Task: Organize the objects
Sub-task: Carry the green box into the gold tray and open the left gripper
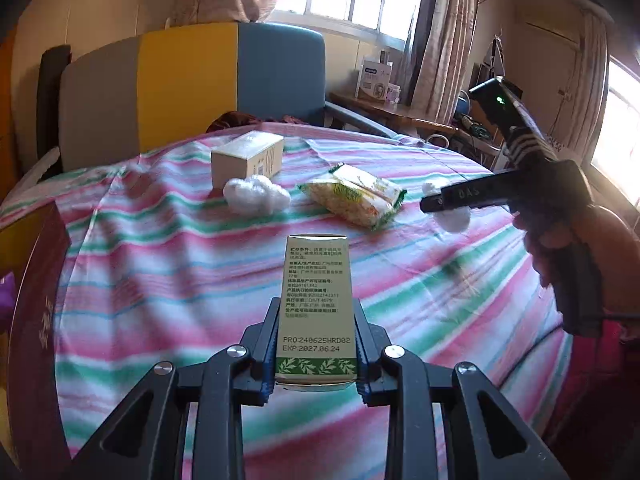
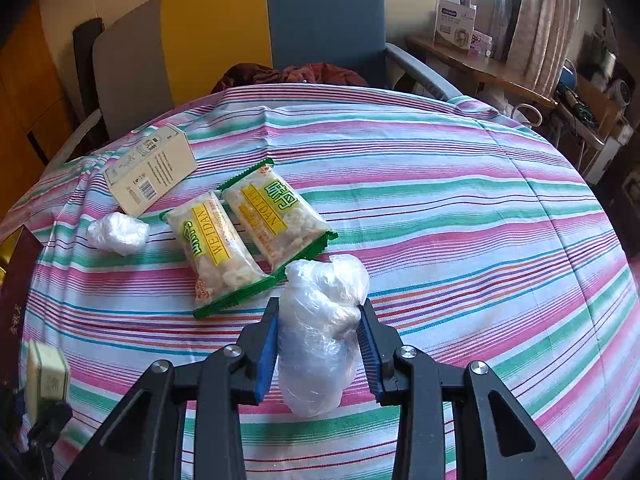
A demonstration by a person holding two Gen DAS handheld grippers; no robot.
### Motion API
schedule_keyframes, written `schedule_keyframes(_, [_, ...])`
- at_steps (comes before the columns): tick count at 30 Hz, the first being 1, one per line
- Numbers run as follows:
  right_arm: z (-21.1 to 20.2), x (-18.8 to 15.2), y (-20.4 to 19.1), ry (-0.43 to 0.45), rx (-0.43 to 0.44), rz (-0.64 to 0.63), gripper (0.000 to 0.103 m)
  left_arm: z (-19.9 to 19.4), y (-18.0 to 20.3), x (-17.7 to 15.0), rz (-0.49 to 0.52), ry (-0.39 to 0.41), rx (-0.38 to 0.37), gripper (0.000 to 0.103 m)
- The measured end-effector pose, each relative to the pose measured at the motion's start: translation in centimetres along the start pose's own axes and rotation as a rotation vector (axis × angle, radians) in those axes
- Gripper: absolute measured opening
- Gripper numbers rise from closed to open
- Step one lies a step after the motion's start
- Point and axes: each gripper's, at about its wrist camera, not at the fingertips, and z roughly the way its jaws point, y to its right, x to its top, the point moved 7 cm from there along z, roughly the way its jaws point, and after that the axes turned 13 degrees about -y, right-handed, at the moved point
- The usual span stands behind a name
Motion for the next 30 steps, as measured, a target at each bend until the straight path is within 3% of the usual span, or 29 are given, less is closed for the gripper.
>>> schedule_keyframes(9, [0.2,0.0,-0.1,-0.003,0.012,0.003,0.037,-4.9,-2.7,-1.4,-0.086,0.050,-0.038,0.029])
schedule_keyframes(21, [-0.3,-0.1,-0.7,0.032,0.032,-0.005,0.037,-10.9,-12.2,-2.1,-0.275,0.125,0.030,0.030])
schedule_keyframes(25, [-0.8,0.0,-0.9,0.056,0.073,0.013,0.037,-11.5,-15.7,-2.8,-0.345,0.112,0.057,0.029])
schedule_keyframes(30, [-1.0,0.0,-1.4,0.069,0.069,-0.004,0.037,-10.8,-19.8,-4.0,-0.420,0.037,0.063,0.030])
